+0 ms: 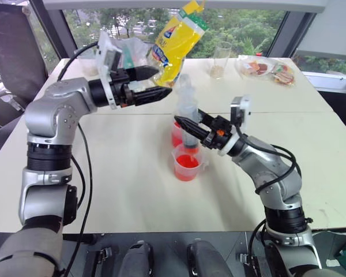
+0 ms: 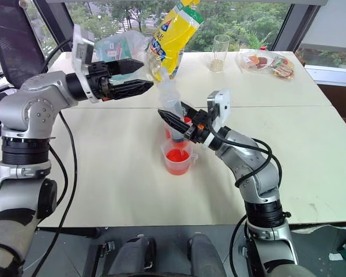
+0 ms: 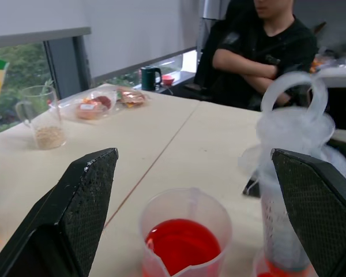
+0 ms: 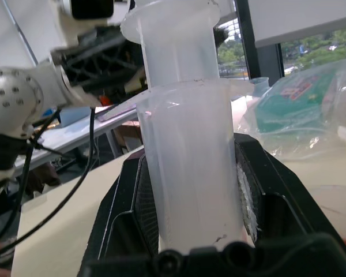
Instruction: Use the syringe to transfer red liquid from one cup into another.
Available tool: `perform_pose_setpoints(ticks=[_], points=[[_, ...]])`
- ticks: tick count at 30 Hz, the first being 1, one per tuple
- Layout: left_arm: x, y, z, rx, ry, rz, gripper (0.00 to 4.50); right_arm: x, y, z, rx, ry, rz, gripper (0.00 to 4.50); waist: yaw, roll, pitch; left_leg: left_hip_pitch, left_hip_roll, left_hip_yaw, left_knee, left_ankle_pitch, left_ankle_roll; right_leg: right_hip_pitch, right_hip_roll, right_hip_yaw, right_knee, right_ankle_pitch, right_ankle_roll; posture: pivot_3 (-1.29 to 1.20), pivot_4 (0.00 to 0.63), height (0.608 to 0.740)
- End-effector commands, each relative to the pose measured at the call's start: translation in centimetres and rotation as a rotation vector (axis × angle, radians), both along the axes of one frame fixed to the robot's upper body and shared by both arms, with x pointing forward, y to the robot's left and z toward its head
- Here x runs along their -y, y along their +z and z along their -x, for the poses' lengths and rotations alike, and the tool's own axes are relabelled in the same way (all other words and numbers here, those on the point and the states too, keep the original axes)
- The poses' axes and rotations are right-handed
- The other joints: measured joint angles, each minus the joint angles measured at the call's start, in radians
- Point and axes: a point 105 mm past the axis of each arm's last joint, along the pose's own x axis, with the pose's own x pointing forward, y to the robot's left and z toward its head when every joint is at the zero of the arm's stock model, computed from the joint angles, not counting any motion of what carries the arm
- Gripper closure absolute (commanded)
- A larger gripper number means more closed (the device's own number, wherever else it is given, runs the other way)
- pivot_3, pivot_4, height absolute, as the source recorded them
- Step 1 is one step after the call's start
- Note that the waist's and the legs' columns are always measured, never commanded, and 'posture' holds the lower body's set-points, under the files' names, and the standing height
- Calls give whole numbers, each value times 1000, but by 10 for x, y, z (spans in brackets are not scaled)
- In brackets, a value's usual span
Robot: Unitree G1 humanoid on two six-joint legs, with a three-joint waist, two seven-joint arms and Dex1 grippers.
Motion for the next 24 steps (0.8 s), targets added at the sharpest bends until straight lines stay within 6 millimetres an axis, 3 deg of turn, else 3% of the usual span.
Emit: perform_pose_setpoints(ticks=[1, 13, 16, 23, 24], points=[[7, 16, 10, 54, -45, 18, 119, -2, 10, 8, 64, 14, -14, 3086, 0, 0, 0, 0, 0, 0, 0, 0, 0, 0, 0, 0, 0, 0, 0, 0, 150, 740], [30, 8, 5, 49, -111, 19, 119, -4, 12, 10, 73, 25, -5, 3086, 0, 0, 0, 0, 0, 0, 0, 0, 0, 0, 0, 0, 0, 0, 0, 0, 150, 740], [36, 6, 8, 40, -140, 27, 1038, -4, 12, 11, 74, 26, -2, 3086, 0, 0, 0, 0, 0, 0, 0, 0, 0, 0, 0, 0, 0, 0, 0, 0, 150, 740], [43, 2, 19, 16, -217, 32, 4475, -5, 14, 12, 80, 36, 0, 3086, 0, 0, 0, 0, 0, 0, 0, 0, 0, 0, 0, 0, 0, 0, 0, 0, 150, 740], [44, 2, 19, 14, -222, 31, 4475, -5, 15, 12, 81, 37, -1, 3086, 0, 0, 0, 0, 0, 0, 0, 0, 0, 0, 1, 0, 0, 0, 0, 0, 150, 740]])
